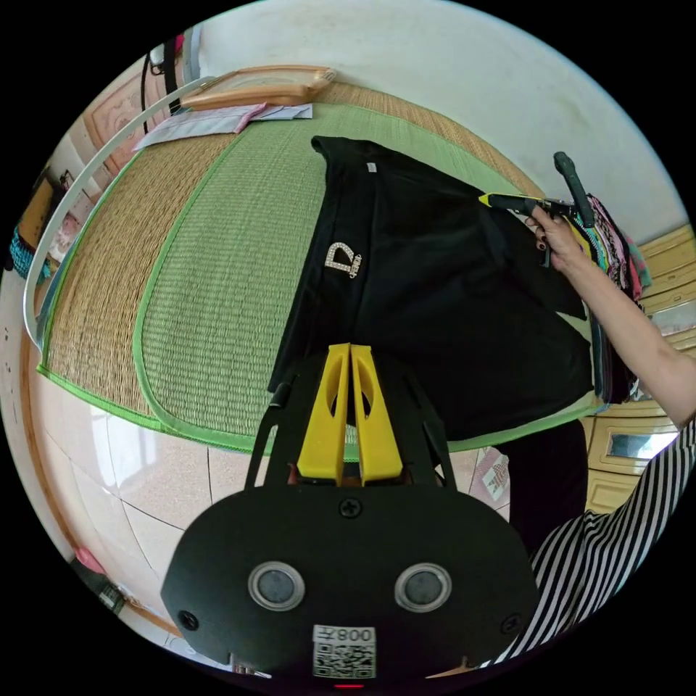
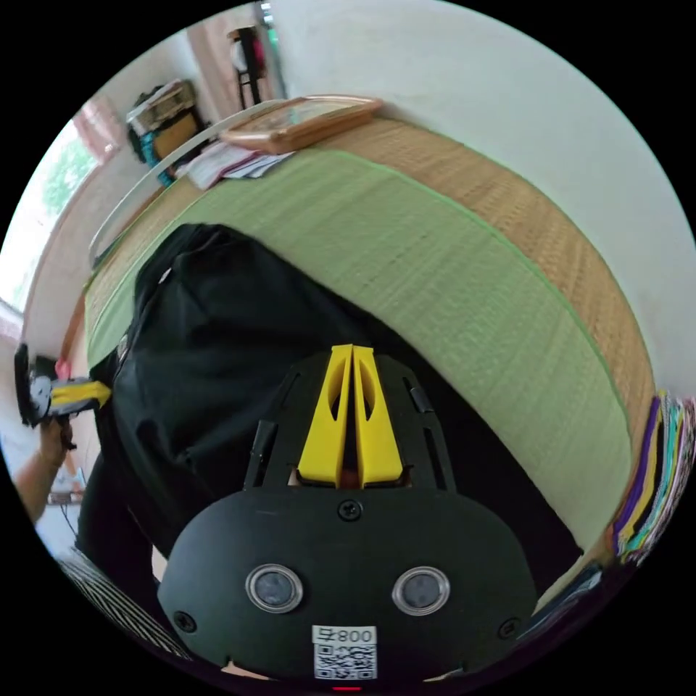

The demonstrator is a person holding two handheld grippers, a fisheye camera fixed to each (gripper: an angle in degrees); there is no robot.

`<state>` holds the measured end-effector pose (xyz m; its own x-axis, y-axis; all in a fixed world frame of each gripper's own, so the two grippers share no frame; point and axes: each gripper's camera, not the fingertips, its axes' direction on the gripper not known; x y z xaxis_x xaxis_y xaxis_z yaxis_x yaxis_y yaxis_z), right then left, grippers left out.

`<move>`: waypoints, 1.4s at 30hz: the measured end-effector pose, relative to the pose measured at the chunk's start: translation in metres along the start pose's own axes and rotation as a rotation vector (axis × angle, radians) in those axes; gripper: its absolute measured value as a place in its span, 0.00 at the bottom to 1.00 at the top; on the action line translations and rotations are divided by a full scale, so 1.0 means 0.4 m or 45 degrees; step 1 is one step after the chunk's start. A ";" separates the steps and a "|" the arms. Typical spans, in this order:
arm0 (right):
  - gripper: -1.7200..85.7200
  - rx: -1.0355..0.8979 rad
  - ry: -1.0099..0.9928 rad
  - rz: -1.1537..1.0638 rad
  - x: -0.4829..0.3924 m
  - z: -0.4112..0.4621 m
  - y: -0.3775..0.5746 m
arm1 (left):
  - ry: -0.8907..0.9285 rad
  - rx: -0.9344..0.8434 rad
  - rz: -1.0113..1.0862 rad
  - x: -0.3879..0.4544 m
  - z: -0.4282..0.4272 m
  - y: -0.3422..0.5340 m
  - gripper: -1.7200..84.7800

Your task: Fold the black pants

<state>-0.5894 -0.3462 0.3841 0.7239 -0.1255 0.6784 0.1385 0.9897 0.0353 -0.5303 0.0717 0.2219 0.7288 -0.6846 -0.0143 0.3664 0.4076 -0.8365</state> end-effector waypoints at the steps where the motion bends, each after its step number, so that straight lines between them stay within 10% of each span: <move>1: 0.02 -0.009 -0.019 0.009 0.005 -0.005 -0.012 | -0.008 0.006 0.012 -0.012 0.004 0.010 0.02; 27: 0.02 -0.091 -0.208 -0.359 -0.644 -0.170 -0.573 | 0.171 0.092 0.008 -0.258 0.073 0.174 0.02; 42: 0.02 -0.107 -0.409 -0.303 -0.629 -0.426 -0.148 | 0.110 0.082 0.050 -0.319 0.074 0.177 0.02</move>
<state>-0.6647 -0.3849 0.0864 0.4186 -0.3094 0.8538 0.3409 0.9250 0.1681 -0.5802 0.2061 0.1807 0.6919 -0.7156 -0.0957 0.3768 0.4710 -0.7976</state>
